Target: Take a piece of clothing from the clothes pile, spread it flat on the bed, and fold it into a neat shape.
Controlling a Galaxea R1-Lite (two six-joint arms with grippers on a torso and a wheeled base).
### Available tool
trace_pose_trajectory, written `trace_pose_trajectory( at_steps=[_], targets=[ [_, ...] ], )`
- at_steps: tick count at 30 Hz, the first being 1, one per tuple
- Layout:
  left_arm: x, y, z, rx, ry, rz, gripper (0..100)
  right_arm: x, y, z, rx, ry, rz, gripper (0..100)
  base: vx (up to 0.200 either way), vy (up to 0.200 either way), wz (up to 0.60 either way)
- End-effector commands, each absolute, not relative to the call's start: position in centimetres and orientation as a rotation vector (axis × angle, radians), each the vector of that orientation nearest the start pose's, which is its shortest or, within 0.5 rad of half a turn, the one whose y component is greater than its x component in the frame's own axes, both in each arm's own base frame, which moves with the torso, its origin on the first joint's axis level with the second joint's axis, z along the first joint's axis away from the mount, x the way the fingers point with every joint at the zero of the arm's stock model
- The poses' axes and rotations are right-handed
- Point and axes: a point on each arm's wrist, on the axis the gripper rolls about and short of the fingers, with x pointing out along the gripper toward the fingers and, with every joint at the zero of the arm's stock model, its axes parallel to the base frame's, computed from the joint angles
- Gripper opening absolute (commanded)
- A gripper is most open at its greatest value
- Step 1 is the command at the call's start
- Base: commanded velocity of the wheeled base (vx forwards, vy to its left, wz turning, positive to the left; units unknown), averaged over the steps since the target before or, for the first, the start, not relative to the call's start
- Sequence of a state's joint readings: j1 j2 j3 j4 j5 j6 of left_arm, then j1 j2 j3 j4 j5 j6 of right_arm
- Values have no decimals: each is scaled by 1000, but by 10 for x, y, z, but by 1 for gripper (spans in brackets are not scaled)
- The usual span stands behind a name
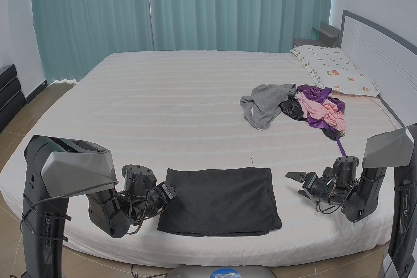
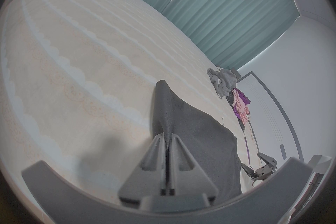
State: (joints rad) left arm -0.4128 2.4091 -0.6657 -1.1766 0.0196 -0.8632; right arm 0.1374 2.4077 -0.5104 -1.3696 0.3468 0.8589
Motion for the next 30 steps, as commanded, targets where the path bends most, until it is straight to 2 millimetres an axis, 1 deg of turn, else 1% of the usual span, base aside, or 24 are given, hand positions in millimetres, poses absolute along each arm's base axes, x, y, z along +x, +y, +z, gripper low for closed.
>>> trace_pose_trajectory(
  at_steps=[1,30],
  targets=[
    [324,-141,-40,-707,677,-113,0,322,52,-40,877,702,217,100,0,0,0],
    [322,-138,-38,-704,672,-79,0,321,52,-40,877,704,216,100,0,0,0]
  ],
)
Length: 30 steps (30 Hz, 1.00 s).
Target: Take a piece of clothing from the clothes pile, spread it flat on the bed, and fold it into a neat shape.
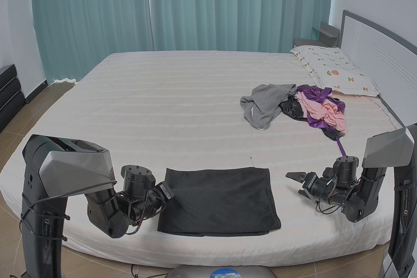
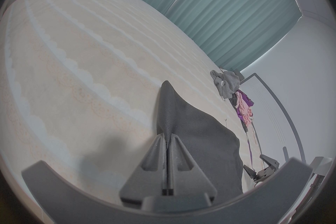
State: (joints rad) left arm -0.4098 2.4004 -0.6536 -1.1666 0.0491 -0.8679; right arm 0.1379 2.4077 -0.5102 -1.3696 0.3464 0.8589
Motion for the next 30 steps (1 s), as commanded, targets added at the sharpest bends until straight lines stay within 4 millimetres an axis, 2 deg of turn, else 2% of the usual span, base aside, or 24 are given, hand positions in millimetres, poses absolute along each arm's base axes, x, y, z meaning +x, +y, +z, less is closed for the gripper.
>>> trace_pose_trajectory(
  at_steps=[1,6,30],
  targets=[
    [323,-138,-37,-706,671,-80,0,321,52,-40,877,704,216,100,0,0,0],
    [323,-136,-37,-710,668,-75,0,321,52,-40,877,704,216,100,0,0,0],
    [320,-133,-35,-714,670,-66,0,321,53,-39,877,704,220,100,0,200,0]
  ],
)
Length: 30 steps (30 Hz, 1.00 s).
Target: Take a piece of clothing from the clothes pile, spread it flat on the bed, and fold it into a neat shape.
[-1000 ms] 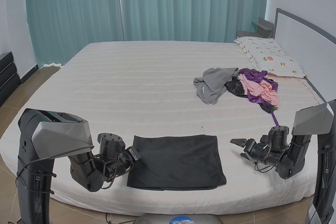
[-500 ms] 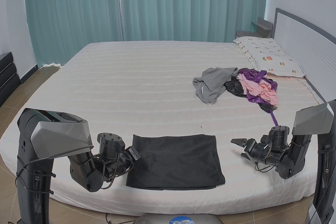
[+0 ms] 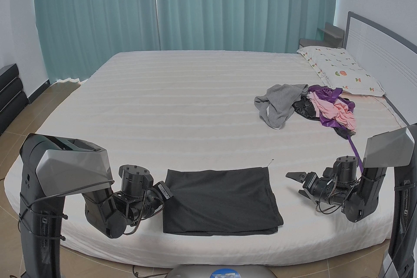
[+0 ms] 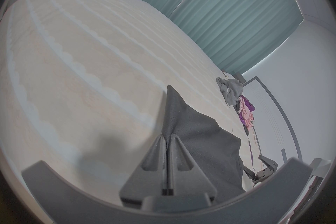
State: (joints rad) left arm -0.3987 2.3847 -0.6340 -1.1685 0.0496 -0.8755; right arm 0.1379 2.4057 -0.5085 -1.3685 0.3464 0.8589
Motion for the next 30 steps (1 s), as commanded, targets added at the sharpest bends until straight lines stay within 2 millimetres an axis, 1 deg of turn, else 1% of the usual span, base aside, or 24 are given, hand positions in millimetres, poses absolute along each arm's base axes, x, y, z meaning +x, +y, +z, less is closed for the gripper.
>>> trace_pose_trajectory(
  at_steps=[1,4,30],
  targets=[
    [320,-133,-35,-714,670,-66,0,321,53,-39,876,703,218,100,0,200,0],
    [320,-133,-35,-712,665,-57,0,319,55,-39,874,709,226,100,0,200,0],
    [322,-129,-35,-728,657,-35,0,319,55,-39,874,708,224,100,0,200,0]
  ],
)
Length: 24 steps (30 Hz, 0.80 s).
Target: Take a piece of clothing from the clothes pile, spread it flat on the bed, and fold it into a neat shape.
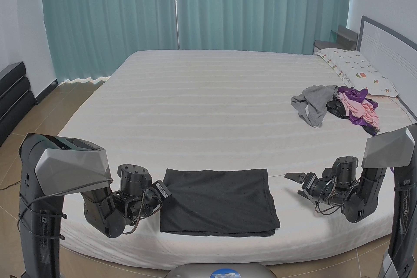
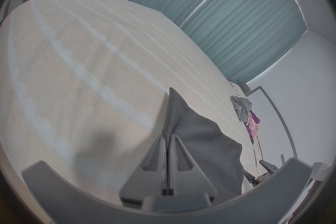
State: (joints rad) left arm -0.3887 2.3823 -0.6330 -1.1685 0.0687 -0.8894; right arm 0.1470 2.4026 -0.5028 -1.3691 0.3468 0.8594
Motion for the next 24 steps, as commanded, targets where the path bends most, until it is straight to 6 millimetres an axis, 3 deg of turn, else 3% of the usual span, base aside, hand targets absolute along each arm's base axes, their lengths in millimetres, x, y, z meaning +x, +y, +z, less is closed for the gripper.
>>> trace_pose_trajectory(
  at_steps=[1,6,24],
  targets=[
    [323,-128,-35,-729,656,-32,0,319,55,-39,874,708,224,100,0,200,0],
    [322,-128,-35,-727,660,-32,0,319,55,-39,874,708,224,100,0,200,0],
    [314,-129,-38,-750,688,-17,0,319,55,-39,874,708,224,100,0,0,0]
  ],
)
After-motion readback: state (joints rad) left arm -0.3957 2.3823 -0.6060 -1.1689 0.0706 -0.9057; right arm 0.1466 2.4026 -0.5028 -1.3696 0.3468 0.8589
